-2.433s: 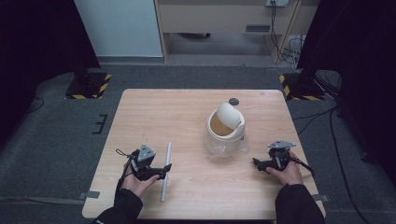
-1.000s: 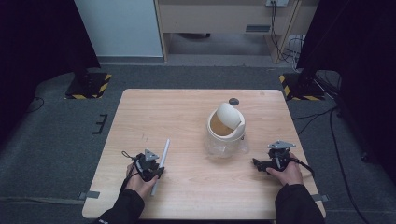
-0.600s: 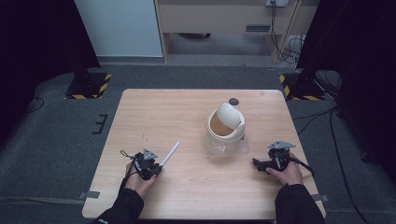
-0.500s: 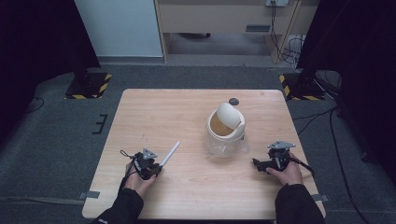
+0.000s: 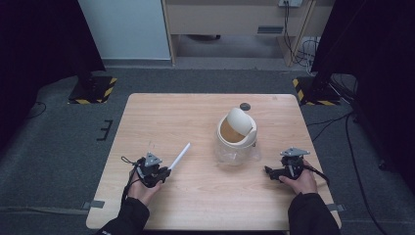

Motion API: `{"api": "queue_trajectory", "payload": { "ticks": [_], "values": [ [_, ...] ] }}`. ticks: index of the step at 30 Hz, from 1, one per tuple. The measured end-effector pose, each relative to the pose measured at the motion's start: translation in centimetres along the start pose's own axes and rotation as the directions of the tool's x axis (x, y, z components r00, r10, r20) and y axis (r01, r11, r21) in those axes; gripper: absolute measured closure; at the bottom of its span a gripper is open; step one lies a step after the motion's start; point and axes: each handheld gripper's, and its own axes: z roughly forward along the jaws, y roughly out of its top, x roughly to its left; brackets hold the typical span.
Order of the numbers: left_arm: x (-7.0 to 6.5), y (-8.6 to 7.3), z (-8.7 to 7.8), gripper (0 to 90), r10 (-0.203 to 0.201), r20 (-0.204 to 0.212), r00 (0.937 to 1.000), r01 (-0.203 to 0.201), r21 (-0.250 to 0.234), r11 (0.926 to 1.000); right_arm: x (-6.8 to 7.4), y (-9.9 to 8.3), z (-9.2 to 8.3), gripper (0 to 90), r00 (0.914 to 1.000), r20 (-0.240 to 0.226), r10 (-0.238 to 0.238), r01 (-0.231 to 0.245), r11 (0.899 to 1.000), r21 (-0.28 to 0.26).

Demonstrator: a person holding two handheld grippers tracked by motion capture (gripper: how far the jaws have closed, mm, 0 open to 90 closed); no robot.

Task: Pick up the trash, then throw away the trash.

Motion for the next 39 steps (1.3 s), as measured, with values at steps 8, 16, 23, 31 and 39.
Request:
{"api": "queue_trajectory", "payload": {
  "ticks": [8,16,23,31,39],
  "values": [
    [-0.3,1.0,-2.3,78.9,0.0,0.01,0.9999,0.001,-0.158,0.9874,0.0,0.0,0.0,1.4,1.0,0.0,0.0,0.0,1.0,0.0],
    [-0.4,1.6,-4.1,78.9,0.001,0.014,0.9999,0.003,-0.284,0.9588,0.0,0.0,0.0,1.5,1.0,-0.001,-0.001,0.001,1.0,0.0],
    [-0.9,2.4,-5.8,78.9,0.012,0.015,0.9998,-0.005,-0.381,0.9246,0.0,0.0,0.0,2.2,1.0,-0.004,0.0,0.0,1.0,0.0],
    [-1.3,3.2,-7.0,79.0,0.02,0.035,0.9992,-0.001,-0.454,0.891,-0.4,0.3,-0.4,18.4,0.9997,-0.016,0.016,-0.016,1.0,-0.011],
    [-1.6,3.8,-7.9,79.0,0.033,0.045,0.9984,-0.006,-0.5,0.866,-0.5,1.0,-1.5,20.8,0.998,-0.045,0.045,-0.047,0.997,-0.061]
  ]
}}
